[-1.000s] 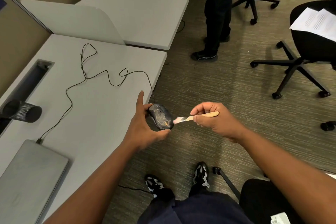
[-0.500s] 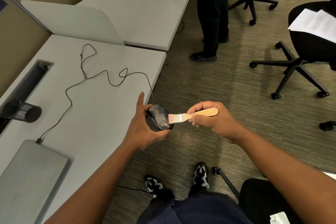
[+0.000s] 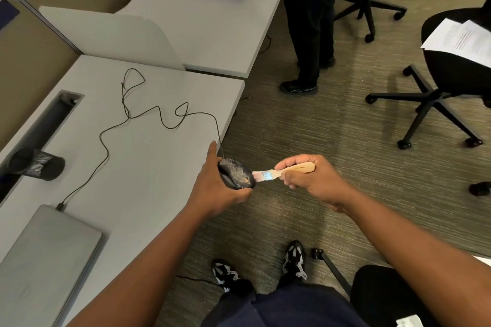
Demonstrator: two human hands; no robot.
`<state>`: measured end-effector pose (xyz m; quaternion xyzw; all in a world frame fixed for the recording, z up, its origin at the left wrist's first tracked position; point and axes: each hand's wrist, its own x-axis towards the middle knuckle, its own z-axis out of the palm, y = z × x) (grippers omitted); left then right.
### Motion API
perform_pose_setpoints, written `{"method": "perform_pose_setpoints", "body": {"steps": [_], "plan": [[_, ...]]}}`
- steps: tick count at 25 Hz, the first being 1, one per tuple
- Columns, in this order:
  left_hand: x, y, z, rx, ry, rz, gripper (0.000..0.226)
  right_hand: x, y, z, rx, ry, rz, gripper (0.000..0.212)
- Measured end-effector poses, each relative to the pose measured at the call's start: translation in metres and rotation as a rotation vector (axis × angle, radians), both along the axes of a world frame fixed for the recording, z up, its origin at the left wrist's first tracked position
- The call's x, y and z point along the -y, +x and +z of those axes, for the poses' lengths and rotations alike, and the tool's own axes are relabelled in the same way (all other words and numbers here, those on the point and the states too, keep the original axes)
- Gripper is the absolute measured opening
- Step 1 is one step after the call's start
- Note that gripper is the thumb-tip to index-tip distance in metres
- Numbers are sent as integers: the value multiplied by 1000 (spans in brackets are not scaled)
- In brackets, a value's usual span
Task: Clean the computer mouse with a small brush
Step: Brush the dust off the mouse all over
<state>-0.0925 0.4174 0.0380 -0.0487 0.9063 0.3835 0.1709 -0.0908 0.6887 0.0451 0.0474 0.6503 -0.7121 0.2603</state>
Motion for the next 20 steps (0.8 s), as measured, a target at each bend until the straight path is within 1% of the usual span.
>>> {"method": "perform_pose_setpoints", "body": {"steps": [2,3,5,7,9,10,12,14,16,18,20], "plan": [[-2,-2,0,-2,-17,3,146,1,2,2,45,-84,25,18],[-3,-2,1,-3,-23,3,146,1,2,1,45,-71,22,18],[-3,-2,2,-5,-24,3,147,1,1,-1,-1,25,-4,17],[-2,-1,2,-17,-22,0,147,-1,1,-1,-45,-2,-8,17],[-4,1,2,-38,-25,-3,145,-1,2,1,-54,-70,57,18],[-5,2,3,-51,-26,-6,145,-1,2,2,-50,-65,96,19],[-6,4,4,-78,-23,-11,146,-2,-1,1,-76,30,142,20],[-5,6,5,-98,-11,-2,147,-5,-3,-1,-148,120,140,23],[-5,7,5,-111,-7,1,147,-7,-1,0,-194,94,174,19],[-5,6,5,-119,-21,-5,147,-4,1,0,-189,68,227,16],[-5,5,5,-128,-28,-13,148,-4,0,-3,-182,119,209,15]]}}
